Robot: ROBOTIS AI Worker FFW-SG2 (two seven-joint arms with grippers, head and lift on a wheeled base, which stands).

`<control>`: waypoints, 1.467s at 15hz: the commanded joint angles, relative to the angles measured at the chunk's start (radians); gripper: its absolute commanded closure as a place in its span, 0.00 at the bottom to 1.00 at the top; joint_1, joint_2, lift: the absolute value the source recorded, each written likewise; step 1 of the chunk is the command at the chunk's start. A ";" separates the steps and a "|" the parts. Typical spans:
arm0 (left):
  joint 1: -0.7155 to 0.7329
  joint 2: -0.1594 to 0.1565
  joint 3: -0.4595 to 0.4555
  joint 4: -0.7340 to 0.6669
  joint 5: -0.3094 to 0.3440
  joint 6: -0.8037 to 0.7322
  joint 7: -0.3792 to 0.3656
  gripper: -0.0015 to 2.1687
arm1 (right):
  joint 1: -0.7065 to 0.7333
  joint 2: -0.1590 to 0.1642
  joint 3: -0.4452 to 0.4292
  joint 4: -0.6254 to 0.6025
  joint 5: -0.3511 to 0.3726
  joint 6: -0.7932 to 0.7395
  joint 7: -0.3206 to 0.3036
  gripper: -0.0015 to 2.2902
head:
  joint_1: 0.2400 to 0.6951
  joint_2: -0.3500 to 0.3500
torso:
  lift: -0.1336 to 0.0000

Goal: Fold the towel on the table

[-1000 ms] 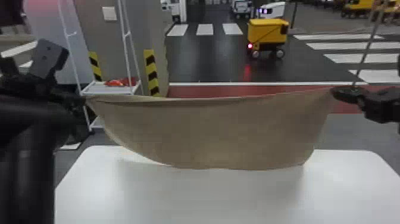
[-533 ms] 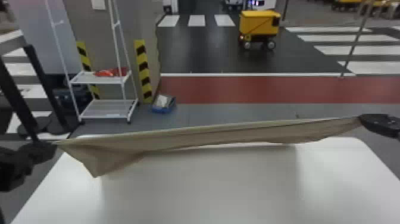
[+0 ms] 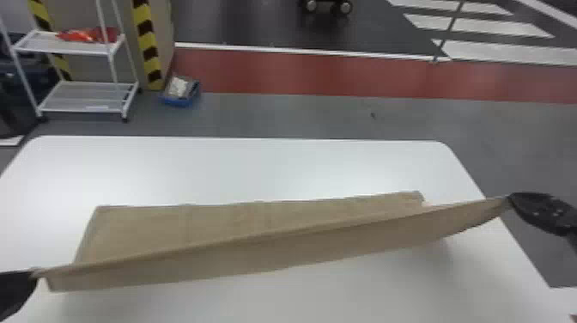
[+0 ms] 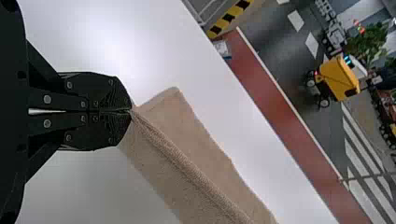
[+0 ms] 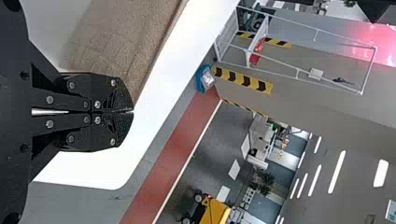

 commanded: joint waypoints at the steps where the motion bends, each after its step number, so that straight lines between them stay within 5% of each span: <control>1: 0.055 -0.006 0.017 0.035 0.006 -0.073 -0.040 0.81 | 0.045 0.014 -0.049 0.021 -0.002 -0.083 0.043 0.74 | 1.00 0.20 | 0.11; 5: 0.017 -0.006 0.047 0.054 -0.007 -0.066 -0.164 0.75 | 0.048 0.015 -0.049 0.041 0.107 -0.092 0.083 0.74 | 1.00 0.12 | 0.11; 8: -0.098 -0.006 0.028 0.081 -0.054 -0.026 -0.215 0.73 | 0.034 -0.022 -0.003 0.046 0.180 -0.006 0.083 0.74 | 1.00 0.10 | 0.11; 16: -0.416 0.015 -0.155 0.303 -0.296 0.204 -0.270 0.73 | -0.208 -0.111 0.183 0.201 0.337 0.154 0.092 0.74 | 1.00 0.13 | 0.11; 22: -0.557 0.043 -0.180 0.441 -0.347 0.210 -0.279 0.73 | -0.352 -0.137 0.306 0.285 0.415 0.209 0.099 0.74 | 1.00 0.19 | 0.11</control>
